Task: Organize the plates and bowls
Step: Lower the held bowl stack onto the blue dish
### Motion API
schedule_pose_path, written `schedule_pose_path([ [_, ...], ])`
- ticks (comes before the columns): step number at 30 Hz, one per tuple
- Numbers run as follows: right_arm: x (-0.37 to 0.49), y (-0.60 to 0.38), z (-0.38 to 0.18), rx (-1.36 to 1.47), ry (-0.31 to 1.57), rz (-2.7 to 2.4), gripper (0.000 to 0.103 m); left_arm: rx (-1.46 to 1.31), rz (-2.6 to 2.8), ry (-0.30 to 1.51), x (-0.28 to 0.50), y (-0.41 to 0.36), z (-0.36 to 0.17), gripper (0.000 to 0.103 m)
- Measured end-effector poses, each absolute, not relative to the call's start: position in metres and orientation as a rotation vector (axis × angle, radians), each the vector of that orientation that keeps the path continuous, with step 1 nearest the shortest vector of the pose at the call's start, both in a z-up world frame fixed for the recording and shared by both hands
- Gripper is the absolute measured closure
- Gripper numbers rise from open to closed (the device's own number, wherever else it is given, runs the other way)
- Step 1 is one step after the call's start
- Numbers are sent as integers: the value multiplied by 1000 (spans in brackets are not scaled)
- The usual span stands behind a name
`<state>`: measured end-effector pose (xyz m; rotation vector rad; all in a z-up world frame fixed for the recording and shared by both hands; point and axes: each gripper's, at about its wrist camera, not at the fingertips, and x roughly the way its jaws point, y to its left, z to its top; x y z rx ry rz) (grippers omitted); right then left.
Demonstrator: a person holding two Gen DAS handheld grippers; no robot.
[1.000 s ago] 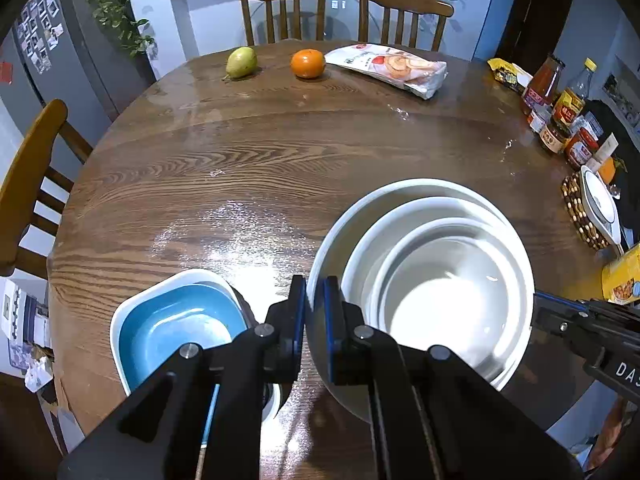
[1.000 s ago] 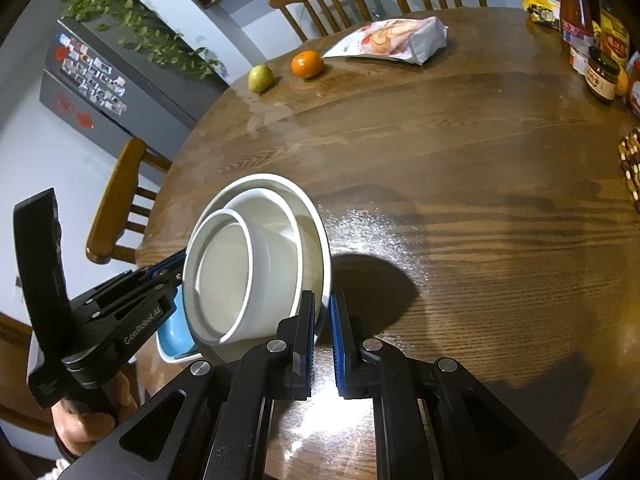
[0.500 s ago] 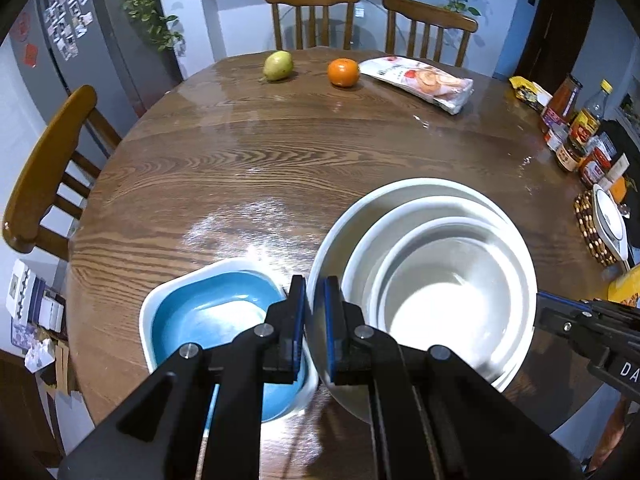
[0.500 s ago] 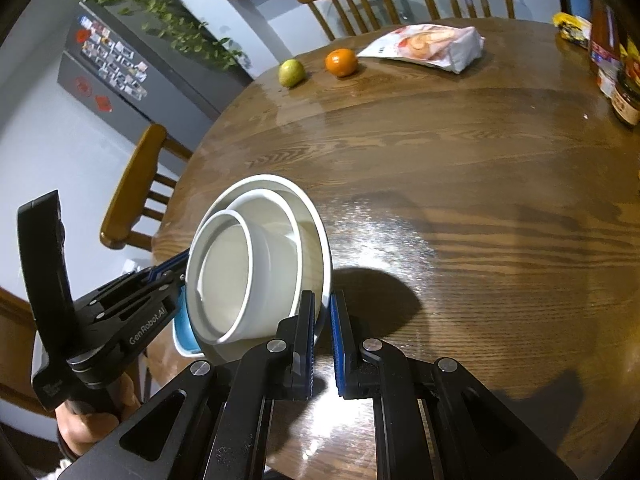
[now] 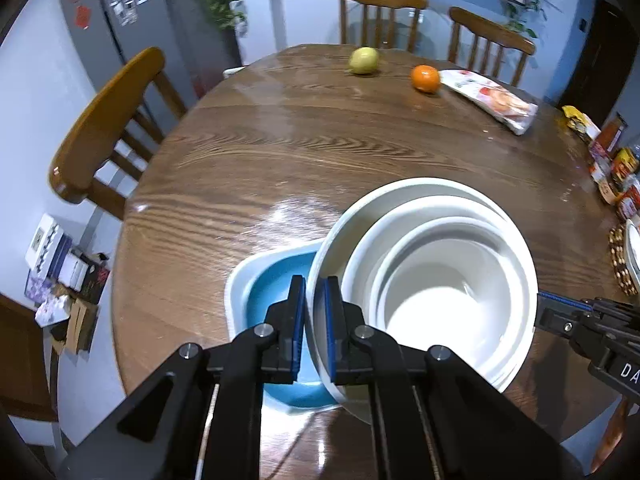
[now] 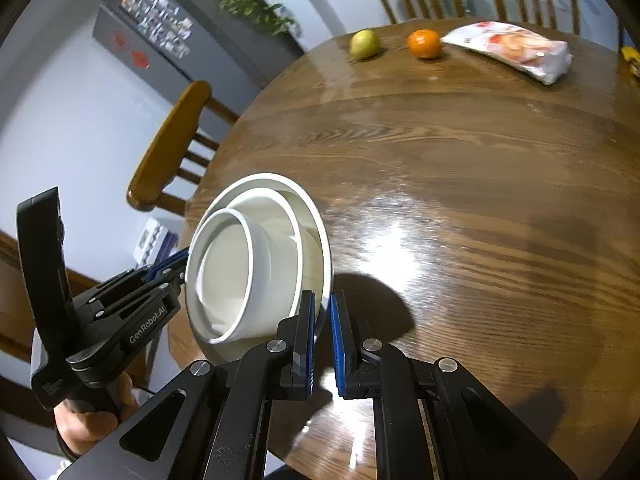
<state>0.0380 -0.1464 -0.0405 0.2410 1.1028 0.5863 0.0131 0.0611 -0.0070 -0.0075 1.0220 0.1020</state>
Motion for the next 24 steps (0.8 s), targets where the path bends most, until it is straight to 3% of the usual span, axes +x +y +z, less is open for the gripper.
schedule_pose_path([
  [24, 76, -80, -87, 241, 1267, 633, 91, -55, 209, 1120, 34, 115, -43, 99],
])
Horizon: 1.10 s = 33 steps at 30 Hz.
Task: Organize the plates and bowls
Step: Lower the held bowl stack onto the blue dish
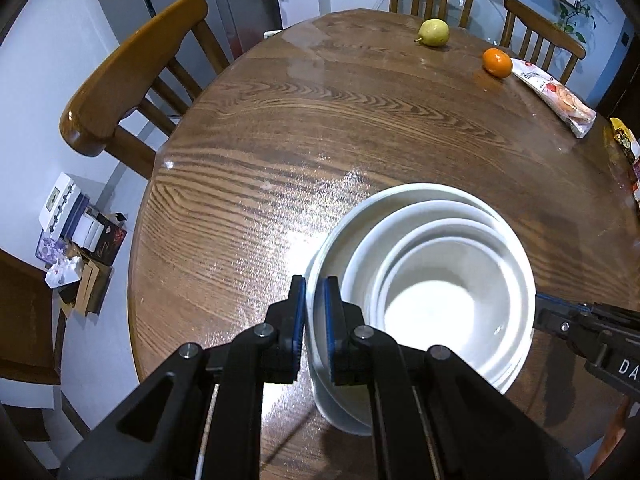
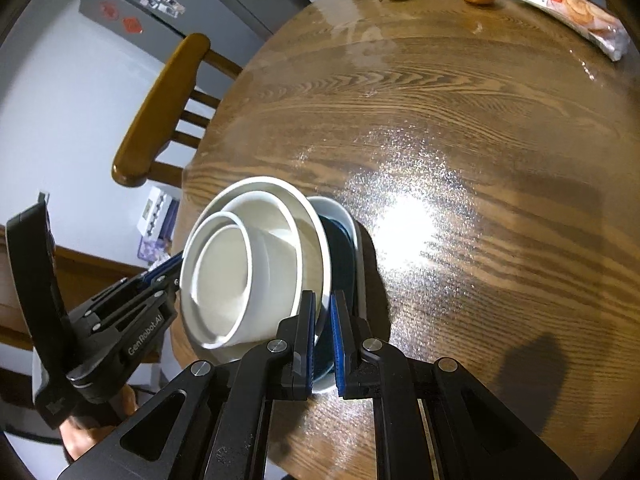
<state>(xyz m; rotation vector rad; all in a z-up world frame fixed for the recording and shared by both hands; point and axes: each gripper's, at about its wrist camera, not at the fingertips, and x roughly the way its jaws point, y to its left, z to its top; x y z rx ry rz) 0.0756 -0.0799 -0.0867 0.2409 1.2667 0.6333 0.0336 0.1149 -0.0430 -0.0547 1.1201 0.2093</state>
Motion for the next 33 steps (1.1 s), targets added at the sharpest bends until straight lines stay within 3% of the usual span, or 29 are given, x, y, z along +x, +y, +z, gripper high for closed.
schedule_pose_path([
  [33, 127, -90, -74, 190, 1170, 516, 91, -16, 163, 1064, 92, 94, -42, 98],
])
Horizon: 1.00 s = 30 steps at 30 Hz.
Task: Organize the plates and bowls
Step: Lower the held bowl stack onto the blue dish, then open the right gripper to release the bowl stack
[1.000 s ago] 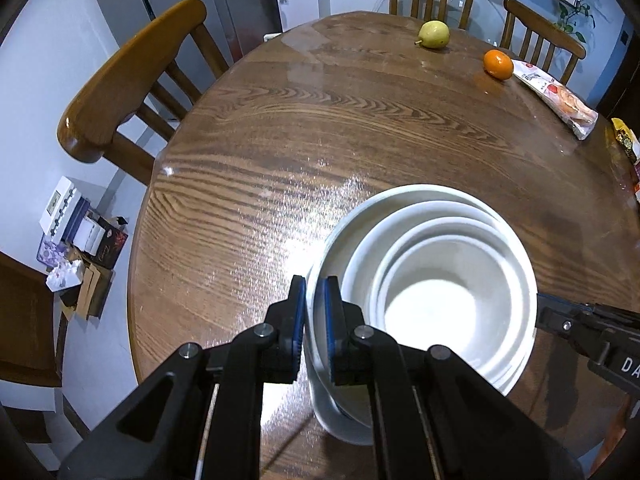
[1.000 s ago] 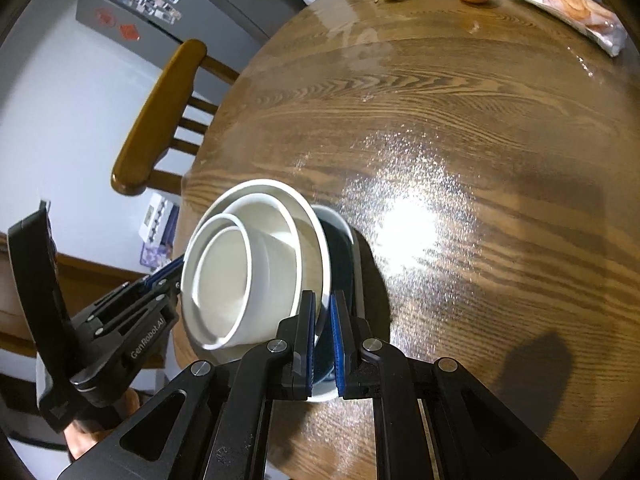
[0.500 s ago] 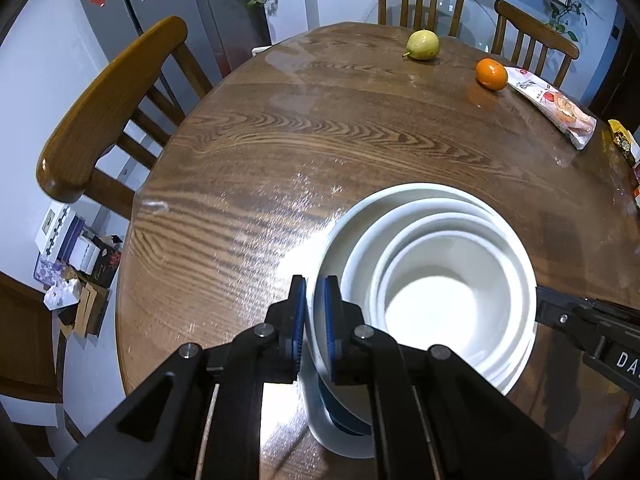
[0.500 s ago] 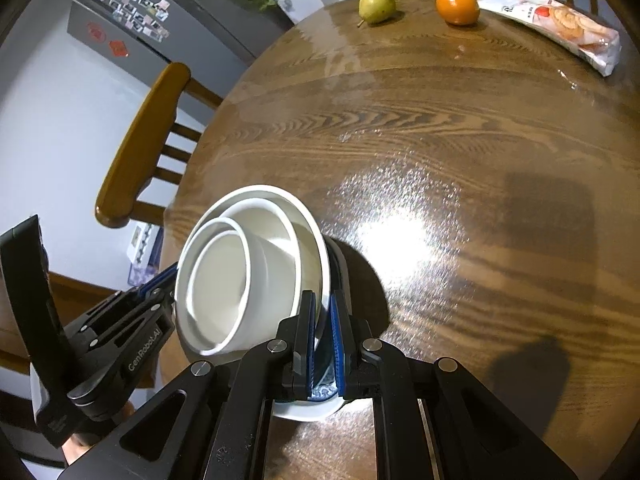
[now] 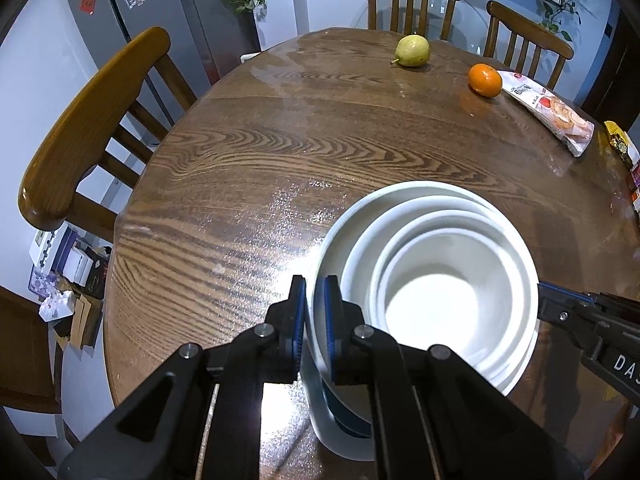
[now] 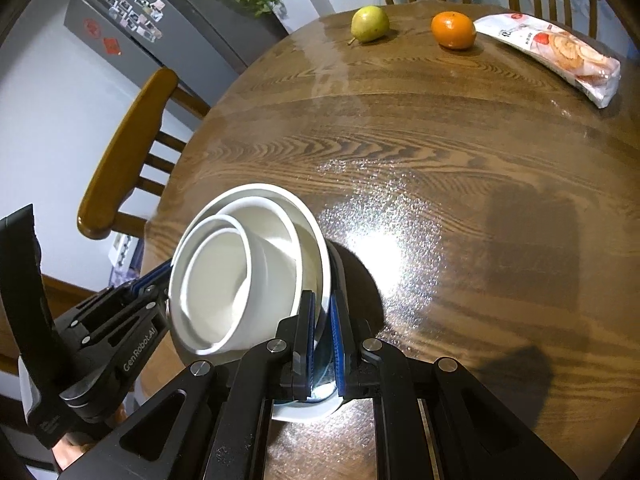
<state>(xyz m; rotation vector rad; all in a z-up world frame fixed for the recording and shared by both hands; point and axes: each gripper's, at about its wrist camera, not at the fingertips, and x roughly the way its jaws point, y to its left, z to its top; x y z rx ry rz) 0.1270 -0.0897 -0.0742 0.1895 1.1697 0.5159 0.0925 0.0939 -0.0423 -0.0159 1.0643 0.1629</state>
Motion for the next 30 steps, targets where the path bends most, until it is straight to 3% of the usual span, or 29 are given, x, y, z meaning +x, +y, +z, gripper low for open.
schedule_pose_path([
  [19, 123, -86, -68, 127, 1162, 497, 91, -39, 163, 1080, 94, 94, -44, 93],
  [24, 121, -88, -58, 95, 1124, 470, 91, -43, 186, 1057, 91, 99, -38, 74],
  [28, 120, -88, -49, 97, 1103, 492, 91, -47, 192, 1046, 88, 101, -35, 72],
  [30, 117, -87, -45, 83, 1089, 494, 91, -51, 193, 1041, 86, 102, -33, 65],
])
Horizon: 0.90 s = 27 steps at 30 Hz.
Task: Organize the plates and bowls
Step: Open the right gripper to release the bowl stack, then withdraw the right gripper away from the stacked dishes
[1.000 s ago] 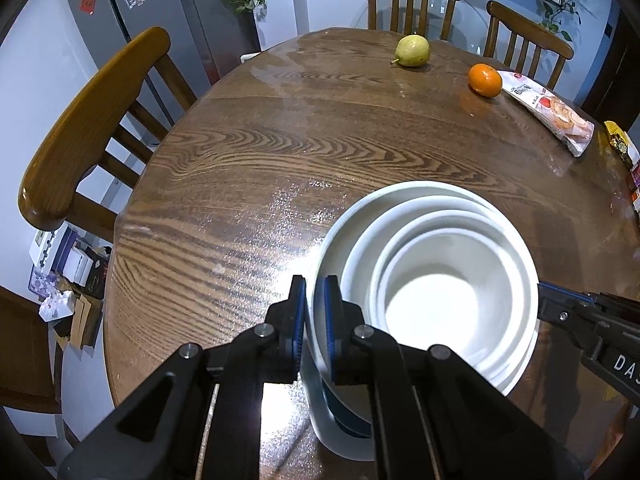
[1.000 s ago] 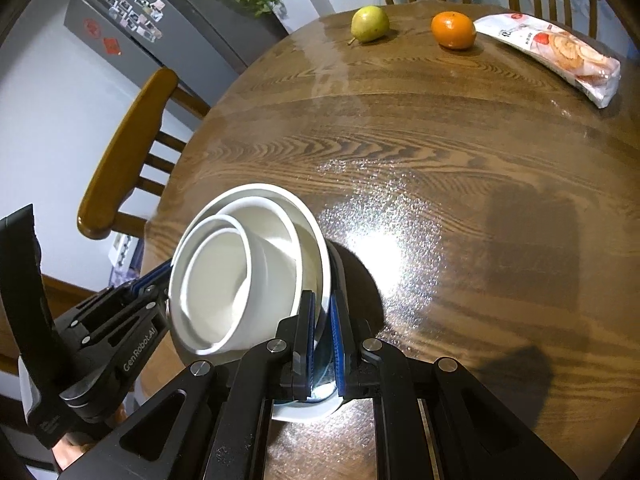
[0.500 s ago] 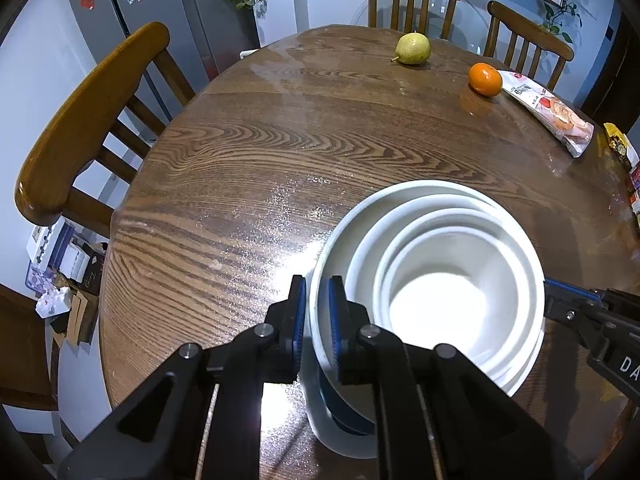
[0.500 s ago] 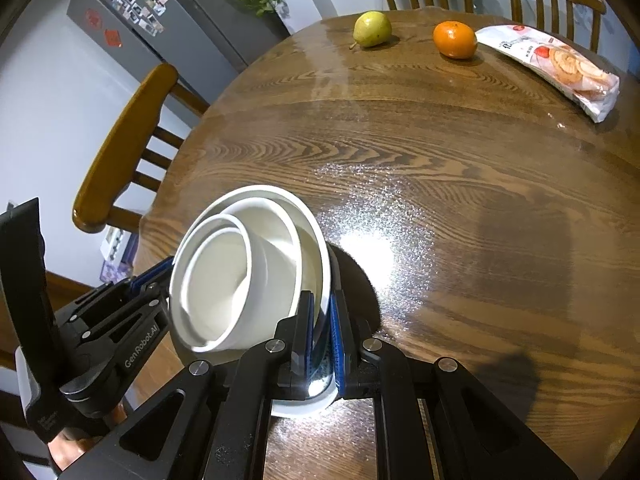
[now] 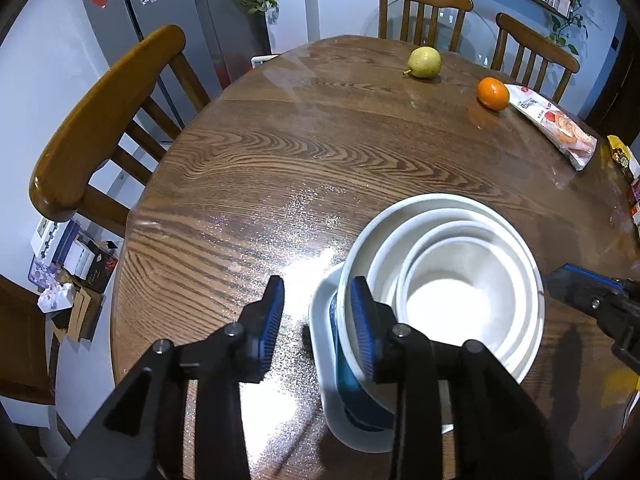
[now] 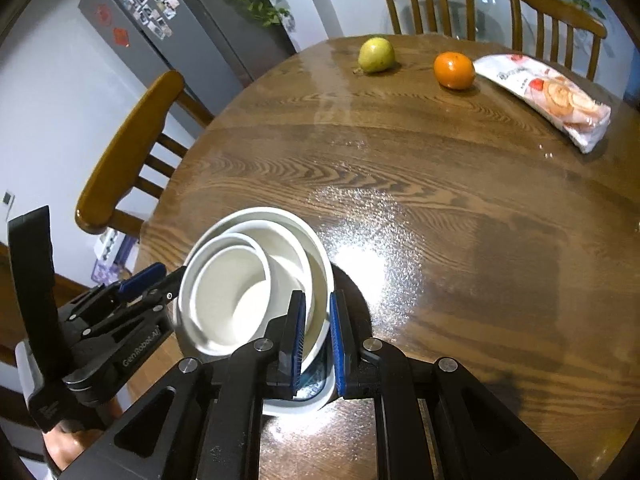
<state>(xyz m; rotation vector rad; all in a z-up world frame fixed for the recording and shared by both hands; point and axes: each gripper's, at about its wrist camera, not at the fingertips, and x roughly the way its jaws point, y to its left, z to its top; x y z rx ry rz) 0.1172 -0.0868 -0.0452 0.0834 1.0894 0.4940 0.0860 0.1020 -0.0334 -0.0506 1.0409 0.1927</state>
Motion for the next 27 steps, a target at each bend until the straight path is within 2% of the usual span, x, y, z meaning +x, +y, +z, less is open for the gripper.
schedule_pose_path([
  [1, 116, -87, -43, 79, 1083, 495, 91, -50, 197, 1035, 84, 103, -32, 62],
  [3, 112, -87, -39, 69, 1068, 496, 91, -55, 196, 1022, 80, 104, -27, 45],
  [5, 108, -87, -35, 63, 1055, 501, 89, -60, 196, 1006, 76, 106, -22, 41],
  [6, 106, -88, -33, 63, 1050, 502, 82, -59, 196, 1001, 74, 106, -21, 39],
  [8, 102, -91, -30, 68, 1039, 503, 57, -62, 192, 990, 69, 106, -17, 35],
  [10, 96, -95, -26, 72, 1022, 506, 50, -66, 188, 977, 64, 106, -13, 29],
  [12, 90, -96, -23, 60, 1010, 512, 48, -70, 183, 968, 58, 107, -11, 21],
  [14, 83, -96, -22, 34, 1004, 523, 42, -70, 182, 960, 53, 106, -8, 19],
  [18, 65, -93, -23, -40, 991, 541, 26, -68, 187, 957, 43, 106, -4, 2],
  [20, 54, -91, -26, -77, 980, 549, 23, -68, 188, 951, 39, 105, -3, 2],
  [27, 36, -86, -38, -114, 1001, 566, 23, -73, 187, 954, 25, 101, 2, 1],
])
